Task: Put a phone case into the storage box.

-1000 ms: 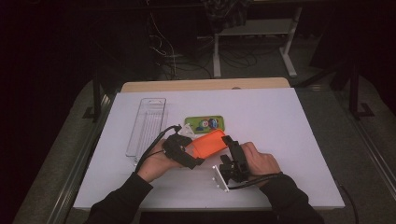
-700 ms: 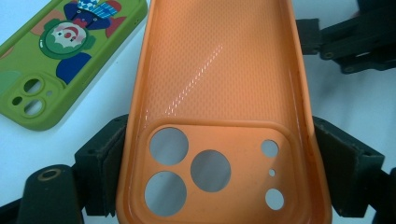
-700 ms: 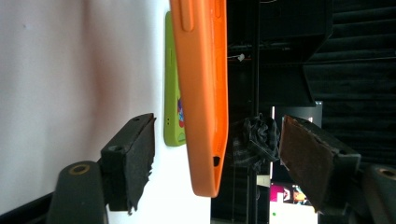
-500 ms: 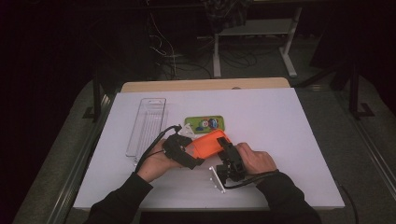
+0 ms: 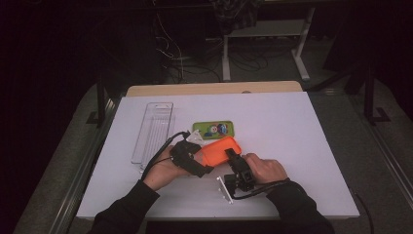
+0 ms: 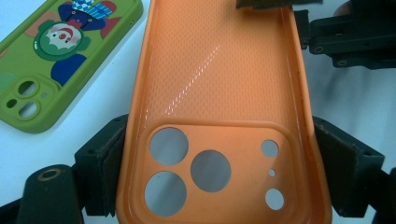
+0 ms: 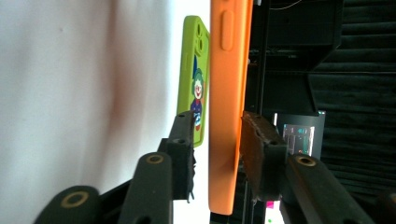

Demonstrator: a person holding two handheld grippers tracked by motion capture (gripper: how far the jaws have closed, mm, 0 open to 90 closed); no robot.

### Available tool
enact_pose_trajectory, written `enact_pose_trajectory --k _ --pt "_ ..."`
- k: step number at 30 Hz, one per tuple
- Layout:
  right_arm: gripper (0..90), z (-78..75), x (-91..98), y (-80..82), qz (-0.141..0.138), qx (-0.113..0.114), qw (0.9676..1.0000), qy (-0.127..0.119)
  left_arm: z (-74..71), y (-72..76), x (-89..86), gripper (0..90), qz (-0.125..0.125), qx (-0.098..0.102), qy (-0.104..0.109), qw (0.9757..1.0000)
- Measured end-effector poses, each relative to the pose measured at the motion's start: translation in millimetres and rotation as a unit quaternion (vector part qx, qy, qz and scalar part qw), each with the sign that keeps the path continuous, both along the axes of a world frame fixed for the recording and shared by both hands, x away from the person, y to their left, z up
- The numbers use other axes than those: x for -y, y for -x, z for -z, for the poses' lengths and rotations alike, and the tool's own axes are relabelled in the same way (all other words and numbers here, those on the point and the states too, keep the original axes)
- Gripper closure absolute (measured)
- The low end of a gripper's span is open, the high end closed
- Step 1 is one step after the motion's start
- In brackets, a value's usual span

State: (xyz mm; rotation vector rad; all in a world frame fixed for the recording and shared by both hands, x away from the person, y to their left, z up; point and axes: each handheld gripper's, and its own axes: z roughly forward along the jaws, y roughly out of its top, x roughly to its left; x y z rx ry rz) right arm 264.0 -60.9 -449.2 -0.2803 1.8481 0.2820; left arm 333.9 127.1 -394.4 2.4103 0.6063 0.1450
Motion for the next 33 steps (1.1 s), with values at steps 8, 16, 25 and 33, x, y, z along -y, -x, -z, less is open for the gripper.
enact_pose_trajectory --k 8,16,25,33 --pt "73.7 0.9 -2.0 1.2 -0.003 -0.002 1.0 0.005 0.6 0.5 0.8 16.2 0.003 -0.002 0.001 1.0" --pt "77.5 0.1 -1.7 2.2 -0.002 -0.002 1.0 0.005 0.6 0.9 0.7 16.0 0.011 0.006 -0.001 0.9999" --pt "77.9 -0.4 -1.9 3.5 -0.007 -0.005 0.9999 0.009 2.1 2.4 -0.7 13.1 0.009 0.011 0.004 0.9999" --pt "78.0 -4.2 4.2 -1.2 0.007 0.001 1.0 0.003 -0.4 1.9 -5.1 2.7 0.022 0.012 0.015 0.9996"
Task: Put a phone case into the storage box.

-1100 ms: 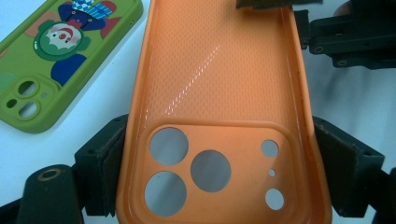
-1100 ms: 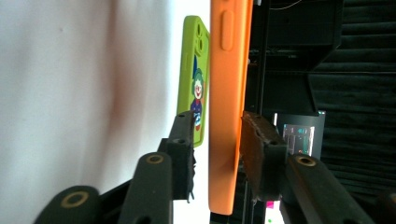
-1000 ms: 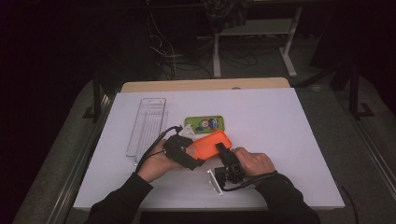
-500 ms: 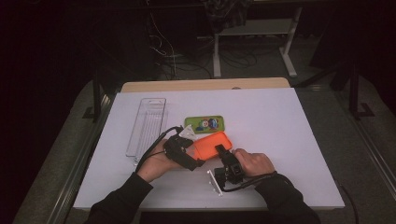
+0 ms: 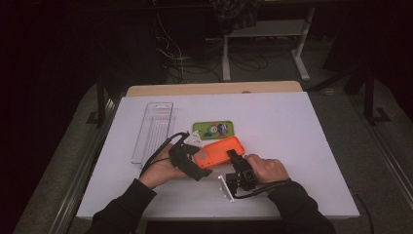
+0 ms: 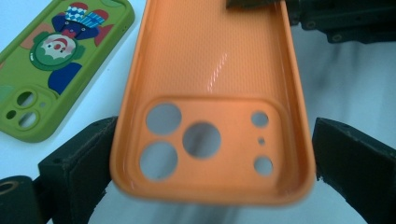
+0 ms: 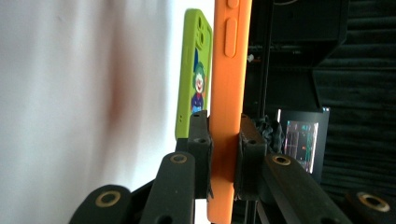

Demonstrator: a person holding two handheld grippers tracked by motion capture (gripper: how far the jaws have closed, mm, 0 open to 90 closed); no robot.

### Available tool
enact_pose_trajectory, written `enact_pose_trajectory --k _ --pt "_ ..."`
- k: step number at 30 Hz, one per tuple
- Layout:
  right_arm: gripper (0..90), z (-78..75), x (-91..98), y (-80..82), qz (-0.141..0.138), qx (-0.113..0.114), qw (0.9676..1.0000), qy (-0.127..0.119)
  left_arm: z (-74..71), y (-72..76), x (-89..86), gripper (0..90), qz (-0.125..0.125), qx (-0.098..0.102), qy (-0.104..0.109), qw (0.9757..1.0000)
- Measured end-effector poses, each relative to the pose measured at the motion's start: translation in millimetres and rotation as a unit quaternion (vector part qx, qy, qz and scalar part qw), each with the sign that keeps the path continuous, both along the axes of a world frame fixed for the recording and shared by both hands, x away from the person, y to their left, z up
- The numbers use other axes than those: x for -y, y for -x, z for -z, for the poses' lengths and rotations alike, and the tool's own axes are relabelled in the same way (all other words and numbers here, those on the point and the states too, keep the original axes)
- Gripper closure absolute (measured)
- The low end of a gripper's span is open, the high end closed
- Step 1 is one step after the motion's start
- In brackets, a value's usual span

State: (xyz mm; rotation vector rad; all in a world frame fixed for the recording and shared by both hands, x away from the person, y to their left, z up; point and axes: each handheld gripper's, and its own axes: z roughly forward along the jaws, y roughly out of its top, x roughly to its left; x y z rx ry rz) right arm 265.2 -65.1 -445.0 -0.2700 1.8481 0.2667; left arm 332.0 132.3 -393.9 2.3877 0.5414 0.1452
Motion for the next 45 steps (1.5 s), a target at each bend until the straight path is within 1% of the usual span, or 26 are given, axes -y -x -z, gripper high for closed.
enact_pose_trajectory --k 1,2,5,6,7,8,9,11,13,16,18,20,21,24,27,28,31,32,34,36,37,39,41,42,43,45 --pt "78.0 -0.2 1.2 -0.6 0.004 0.0 1.0 -0.005 -0.8 -0.8 -1.2 1.9 0.001 0.002 -0.002 1.0" --pt "77.9 -0.9 2.5 -1.3 0.007 -0.003 0.9999 -0.007 -1.1 -0.7 -2.0 1.4 -0.001 -0.002 0.003 1.0" --pt "78.0 -2.0 5.9 -3.8 0.015 -0.007 0.9998 -0.013 -0.9 -1.1 -4.5 0.4 -0.008 0.0 0.009 0.9999" --pt "78.0 -2.7 7.2 -4.2 0.021 -0.012 0.9996 -0.017 -1.5 -2.9 -6.8 0.4 -0.001 0.004 0.002 1.0" --pt "78.0 -3.7 8.7 -5.5 0.023 -0.014 0.9996 -0.013 -1.4 -2.9 -7.6 0.4 -0.006 0.002 0.003 1.0" --pt "78.0 -3.8 9.9 -6.5 0.026 -0.018 0.9994 -0.015 -1.6 -4.0 -8.7 0.3 -0.002 0.003 0.0 1.0" --pt "78.0 -4.3 10.7 -6.9 0.029 -0.023 0.9992 -0.017 -1.1 -4.0 -9.4 0.3 -0.007 0.001 0.002 1.0" --pt "78.0 -6.6 12.5 -8.7 0.033 -0.027 0.9988 -0.025 -1.1 -5.1 -10.5 0.4 -0.007 0.004 0.002 1.0" --pt "78.0 -8.4 14.2 -9.6 0.039 -0.035 0.9979 -0.039 -1.8 -5.0 -11.0 0.4 -0.01 0.001 0.001 1.0" --pt "78.0 -9.5 16.4 -10.8 0.051 -0.052 0.9951 -0.068 -2.2 -5.4 -11.5 0.4 -0.008 0.004 0.002 1.0" --pt "78.0 -11.0 18.4 -12.3 0.054 -0.074 0.9921 -0.086 -2.3 -6.6 -11.7 0.4 -0.003 0.007 0.002 1.0" --pt "78.0 -12.4 19.7 -13.2 0.055 -0.07 0.9916 -0.094 -1.8 -5.9 -11.5 0.4 -0.007 0.004 0.005 1.0" --pt "78.0 -13.7 20.6 -14.4 0.049 -0.073 0.9921 -0.089 -1.6 -5.2 -11.2 0.4 -0.011 0.0 0.006 0.9999" --pt "78.0 -17.1 22.7 -15.8 0.053 -0.095 0.9872 -0.117 -2.1 -5.5 -11.7 0.4 -0.011 0.002 0.006 0.9999" --pt "78.0 -19.2 24.2 -16.4 0.064 -0.111 0.981 -0.146 -1.7 -4.7 -10.9 0.4 -0.018 0.0 0.016 0.9997" --pt "78.0 -19.4 24.1 -15.8 0.069 -0.12 0.9779 -0.157 -1.8 -4.7 -10.8 0.4 -0.019 0.0 0.016 0.9997" --pt "78.0 -22.0 25.6 -17.6 0.068 -0.147 0.9691 -0.186 -1.5 -5.5 -10.7 0.4 -0.014 0.005 0.013 0.9998" --pt "78.0 -23.0 26.5 -18.6 0.065 -0.152 0.9684 -0.187 -1.5 -5.5 -10.6 0.4 -0.014 0.006 0.012 0.9998" --pt "78.0 -24.0 27.1 -19.1 0.068 -0.165 0.9623 -0.205 -1.9 -5.5 -10.7 0.4 -0.013 0.007 0.01 0.9999" --pt "78.0 -25.8 28.3 -19.3 0.078 -0.183 0.9523 -0.232 -2.1 -5.9 -11.0 0.4 -0.009 0.009 0.009 0.9999" --pt "78.0 -26.1 28.7 -19.6 0.081 -0.197 0.9456 -0.246 -2.3 -6.0 -11.0 0.4 -0.007 0.011 0.009 0.9999" --pt "78.0 -27.5 30.6 -21.3 0.081 -0.214 0.9376 -0.262 -2.3 -5.3 -10.7 0.4 -0.01 0.009 0.012 0.9998" --pt "78.0 -28.6 32.1 -22.9 0.08 -0.226 0.9323 -0.271 -2.6 -5.9 -11.4 0.4 -0.007 0.011 0.008 0.9999" --pt "78.0 -29.2 33.0 -23.8 0.081 -0.23 0.9304 -0.274 -2.5 -6.0 -11.5 0.4 -0.006 0.012 0.007 0.9999" --pt "78.0 -29.3 33.3 -24.0 0.083 -0.237 0.9257 -0.283 -2.6 -6.0 -11.5 0.4 -0.006 0.012 0.007 0.9999" --pt "78.0 -30.3 34.9 -25.8 0.082 -0.252 0.9187 -0.293 -2.6 -5.9 -11.2 0.4 -0.007 0.011 0.008 0.9999"
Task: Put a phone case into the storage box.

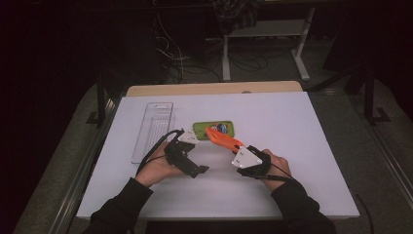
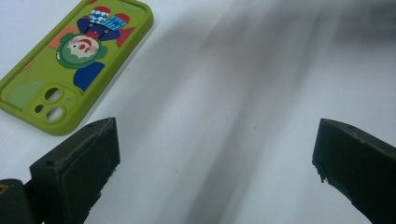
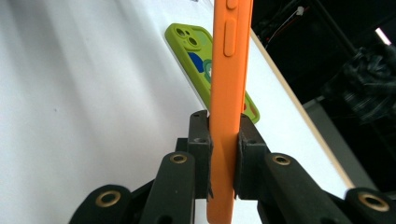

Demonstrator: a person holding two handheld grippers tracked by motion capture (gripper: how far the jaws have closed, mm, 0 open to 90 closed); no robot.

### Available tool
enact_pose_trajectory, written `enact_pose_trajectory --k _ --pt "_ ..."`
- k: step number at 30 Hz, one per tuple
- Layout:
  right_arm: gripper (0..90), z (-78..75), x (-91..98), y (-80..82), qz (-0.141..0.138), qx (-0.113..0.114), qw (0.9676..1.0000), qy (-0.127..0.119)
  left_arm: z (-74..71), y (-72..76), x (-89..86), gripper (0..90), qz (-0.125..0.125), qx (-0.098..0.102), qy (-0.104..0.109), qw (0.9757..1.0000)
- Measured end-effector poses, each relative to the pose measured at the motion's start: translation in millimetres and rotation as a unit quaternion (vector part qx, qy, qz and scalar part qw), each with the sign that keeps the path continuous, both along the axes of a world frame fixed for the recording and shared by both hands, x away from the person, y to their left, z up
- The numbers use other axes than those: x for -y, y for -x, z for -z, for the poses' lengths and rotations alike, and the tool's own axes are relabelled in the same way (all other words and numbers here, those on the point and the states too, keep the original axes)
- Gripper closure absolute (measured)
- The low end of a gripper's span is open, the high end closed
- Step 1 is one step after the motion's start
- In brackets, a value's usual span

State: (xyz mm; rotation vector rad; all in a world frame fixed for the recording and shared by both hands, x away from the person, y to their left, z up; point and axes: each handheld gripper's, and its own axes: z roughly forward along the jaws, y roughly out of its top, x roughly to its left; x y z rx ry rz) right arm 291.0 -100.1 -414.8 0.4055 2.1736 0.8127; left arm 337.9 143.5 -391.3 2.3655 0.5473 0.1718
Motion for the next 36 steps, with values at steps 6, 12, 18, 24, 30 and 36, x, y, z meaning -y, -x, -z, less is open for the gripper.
enact_pose_trajectory --k 6,12,18,24,30,36 --pt "78.1 -2.6 4.0 -3.6 0.011 -0.041 0.9979 -0.049 0.2 0.6 0.7 0.4 -0.004 0.003 0.003 1.0" --pt "78.1 -5.9 12.9 -11.6 0.024 -0.091 0.9894 -0.111 -0.4 0.2 -0.4 0.4 -0.007 -0.004 0.001 1.0" --pt "78.1 -7.3 21.9 -18.5 0.029 -0.135 0.9751 -0.173 -0.6 -0.4 -1.0 0.4 -0.014 -0.004 0.009 0.9999" --pt "78.2 -6.6 28.7 -23.8 0.034 -0.181 0.9564 -0.226 -1.0 -1.1 -1.5 0.4 -0.015 -0.002 0.009 0.9998" --pt "78.2 -4.6 33.7 -28.5 0.038 -0.224 0.933 -0.279 -2.5 -2.8 -4.7 0.4 -0.022 -0.006 0.016 0.9996" --pt "78.2 -4.1 33.9 -27.9 0.038 -0.224 0.9322 -0.282 -11.5 -7.1 -8.9 0.4 -0.034 -0.01 0.048 0.9982"
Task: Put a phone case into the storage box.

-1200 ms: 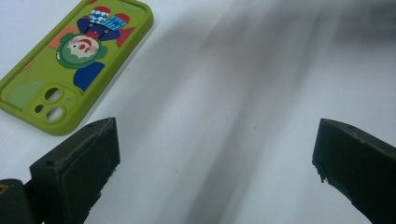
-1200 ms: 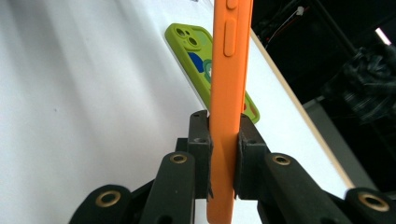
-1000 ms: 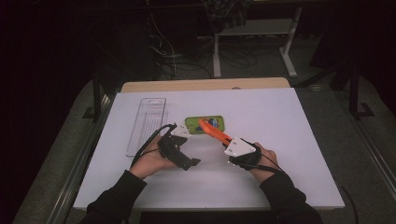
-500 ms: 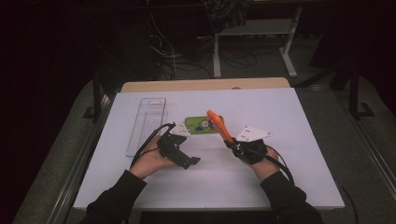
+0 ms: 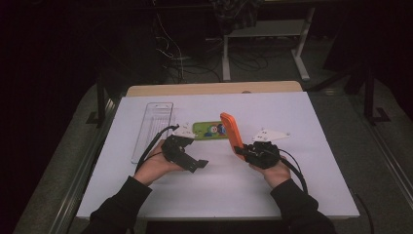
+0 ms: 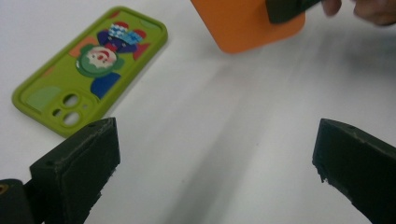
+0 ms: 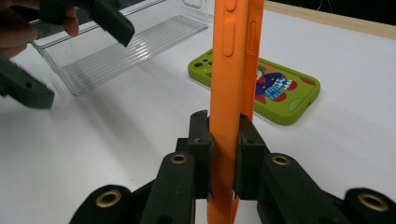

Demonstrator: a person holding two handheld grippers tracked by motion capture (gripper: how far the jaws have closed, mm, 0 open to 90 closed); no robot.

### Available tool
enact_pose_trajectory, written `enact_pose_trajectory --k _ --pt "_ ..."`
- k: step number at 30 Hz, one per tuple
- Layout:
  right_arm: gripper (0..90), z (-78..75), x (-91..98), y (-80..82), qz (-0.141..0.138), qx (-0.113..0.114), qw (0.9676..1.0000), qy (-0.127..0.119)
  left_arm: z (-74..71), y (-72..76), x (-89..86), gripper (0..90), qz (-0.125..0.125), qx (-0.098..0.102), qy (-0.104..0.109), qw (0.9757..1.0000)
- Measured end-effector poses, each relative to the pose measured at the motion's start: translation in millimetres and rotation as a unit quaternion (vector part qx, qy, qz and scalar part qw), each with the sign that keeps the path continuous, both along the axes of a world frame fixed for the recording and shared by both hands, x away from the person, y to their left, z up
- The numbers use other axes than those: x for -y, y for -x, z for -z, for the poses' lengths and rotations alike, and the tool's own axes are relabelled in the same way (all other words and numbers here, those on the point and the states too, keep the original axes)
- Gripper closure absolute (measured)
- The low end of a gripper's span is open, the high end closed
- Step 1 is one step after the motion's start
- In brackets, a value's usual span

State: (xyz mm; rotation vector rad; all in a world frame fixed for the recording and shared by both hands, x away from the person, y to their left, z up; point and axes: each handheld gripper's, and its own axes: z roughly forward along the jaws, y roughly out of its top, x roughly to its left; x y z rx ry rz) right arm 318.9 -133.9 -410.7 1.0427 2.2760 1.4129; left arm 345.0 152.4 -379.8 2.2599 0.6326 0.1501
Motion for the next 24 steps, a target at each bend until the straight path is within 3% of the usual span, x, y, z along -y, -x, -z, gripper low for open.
enact_pose_trajectory --k 5,14,17,24 --pt "78.2 -2.6 -2.1 1.7 -0.002 0.005 1.0 -0.004 -15.1 -7.2 -5.1 0.4 -0.014 0.014 0.031 0.9993" --pt "78.2 -6.0 -6.9 3.4 -0.007 0.009 0.9998 -0.016 -34.3 -22.8 2.8 0.4 -0.023 0.016 0.075 0.9968" --pt "78.3 -7.0 -9.4 3.9 -0.008 0.011 0.9997 -0.02 -38.7 -28.2 8.1 0.3 -0.023 0.014 0.094 0.9952" --pt "78.3 -7.1 -16.4 4.6 -0.017 0.013 0.9995 -0.022 -40.6 -32.9 15.8 0.0 -0.021 0.016 0.116 0.9929"
